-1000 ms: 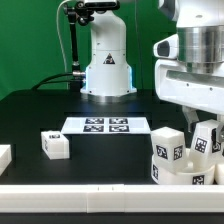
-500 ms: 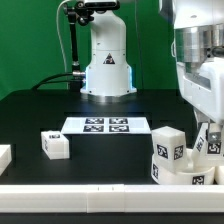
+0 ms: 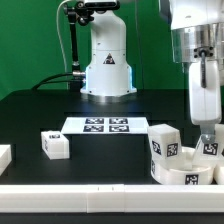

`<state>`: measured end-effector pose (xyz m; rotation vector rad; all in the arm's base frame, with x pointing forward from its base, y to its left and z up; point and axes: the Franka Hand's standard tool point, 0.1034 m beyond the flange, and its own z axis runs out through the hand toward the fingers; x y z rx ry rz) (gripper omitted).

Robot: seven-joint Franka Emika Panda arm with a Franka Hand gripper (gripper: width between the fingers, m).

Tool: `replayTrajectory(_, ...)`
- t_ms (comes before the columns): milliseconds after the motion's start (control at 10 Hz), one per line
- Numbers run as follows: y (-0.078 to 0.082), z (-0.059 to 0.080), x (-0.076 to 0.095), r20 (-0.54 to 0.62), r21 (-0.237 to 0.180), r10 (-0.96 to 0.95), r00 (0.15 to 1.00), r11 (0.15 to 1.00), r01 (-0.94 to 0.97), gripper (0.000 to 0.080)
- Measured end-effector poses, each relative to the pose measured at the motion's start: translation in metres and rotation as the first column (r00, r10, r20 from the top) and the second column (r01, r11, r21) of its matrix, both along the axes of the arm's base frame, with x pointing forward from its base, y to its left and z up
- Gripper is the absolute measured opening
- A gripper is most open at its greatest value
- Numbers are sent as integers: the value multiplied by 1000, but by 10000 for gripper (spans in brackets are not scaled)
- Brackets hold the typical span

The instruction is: Assemble stool

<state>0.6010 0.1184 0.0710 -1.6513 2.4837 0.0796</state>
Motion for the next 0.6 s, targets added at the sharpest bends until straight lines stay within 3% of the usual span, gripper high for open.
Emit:
replayTrajectory(200,1,-1,0,-2,3,-27,1000,1000,27,347)
replayTrajectory(300,1,-1,0,-1,2,-18,1000,1000,18,518)
replayTrajectory(400,0,-1,0,2,0,-4,1000,1000,4,621)
replayTrajectory(600,-14,17,-2,17,-17,230,973,973,-230,641)
